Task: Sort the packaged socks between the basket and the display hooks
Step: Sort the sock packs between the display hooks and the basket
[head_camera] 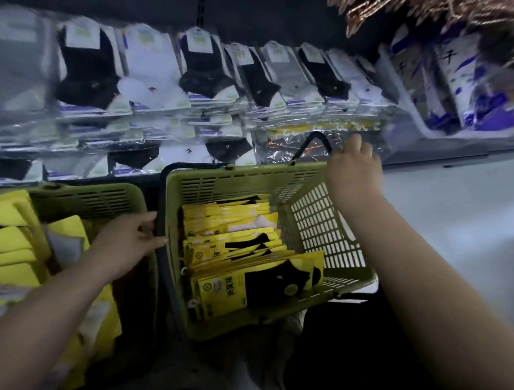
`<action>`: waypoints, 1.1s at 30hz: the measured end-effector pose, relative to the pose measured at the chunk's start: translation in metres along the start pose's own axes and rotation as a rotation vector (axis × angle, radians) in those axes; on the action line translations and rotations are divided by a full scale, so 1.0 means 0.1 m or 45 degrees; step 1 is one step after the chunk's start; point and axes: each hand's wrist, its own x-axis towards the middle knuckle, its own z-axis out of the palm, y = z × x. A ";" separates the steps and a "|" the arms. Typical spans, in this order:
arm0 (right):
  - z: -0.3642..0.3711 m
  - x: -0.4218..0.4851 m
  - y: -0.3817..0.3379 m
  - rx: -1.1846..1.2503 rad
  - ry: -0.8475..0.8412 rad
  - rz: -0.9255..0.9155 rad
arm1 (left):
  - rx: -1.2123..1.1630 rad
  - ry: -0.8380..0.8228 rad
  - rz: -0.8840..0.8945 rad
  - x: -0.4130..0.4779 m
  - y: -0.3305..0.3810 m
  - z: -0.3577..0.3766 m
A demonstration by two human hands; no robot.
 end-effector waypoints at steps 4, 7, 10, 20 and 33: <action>0.37 -0.05 0.17 -0.174 0.128 -0.107 | 0.276 0.195 0.125 -0.01 -0.11 0.13; 0.66 -0.14 0.04 -0.331 -0.089 -0.385 | 0.494 0.214 0.247 -0.11 -0.14 0.27; 0.87 -0.31 -0.09 0.060 -0.687 -0.603 | 0.574 0.151 0.455 -0.25 -0.13 0.49; 1.07 -0.37 -0.28 0.383 -1.033 -0.646 | 0.279 -0.088 0.439 -0.28 0.09 0.81; 0.51 -0.11 0.33 1.125 -1.036 -0.535 | -1.064 0.061 -0.293 -0.36 0.21 0.68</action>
